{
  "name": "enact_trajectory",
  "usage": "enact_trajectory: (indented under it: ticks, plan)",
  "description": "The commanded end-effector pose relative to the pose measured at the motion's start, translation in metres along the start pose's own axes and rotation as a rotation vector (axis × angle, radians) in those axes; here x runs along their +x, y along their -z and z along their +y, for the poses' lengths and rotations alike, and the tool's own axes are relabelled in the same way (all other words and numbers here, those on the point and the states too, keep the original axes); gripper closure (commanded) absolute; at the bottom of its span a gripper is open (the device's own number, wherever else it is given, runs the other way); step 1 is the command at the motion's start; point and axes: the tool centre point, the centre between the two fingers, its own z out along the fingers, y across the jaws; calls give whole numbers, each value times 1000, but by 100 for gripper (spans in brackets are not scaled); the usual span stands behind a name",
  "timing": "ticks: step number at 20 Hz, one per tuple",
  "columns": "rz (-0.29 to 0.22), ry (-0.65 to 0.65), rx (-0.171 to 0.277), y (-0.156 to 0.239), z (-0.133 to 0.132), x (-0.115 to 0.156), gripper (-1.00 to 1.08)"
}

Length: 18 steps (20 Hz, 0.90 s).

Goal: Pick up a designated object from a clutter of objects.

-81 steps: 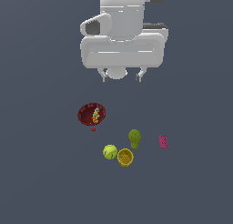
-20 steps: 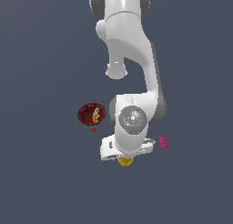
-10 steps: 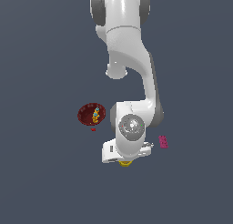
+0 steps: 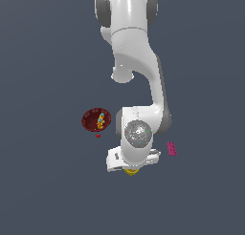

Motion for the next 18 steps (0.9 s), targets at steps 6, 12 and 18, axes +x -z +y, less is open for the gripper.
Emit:
enact_trajectory:
  ticks: [6,12,18]
  plan:
    - [0,0,0,2,-1,-2,108]
    - [0,0,0,15,-5,-11,108]
    - [0,0,0,40,-15,-28,108]
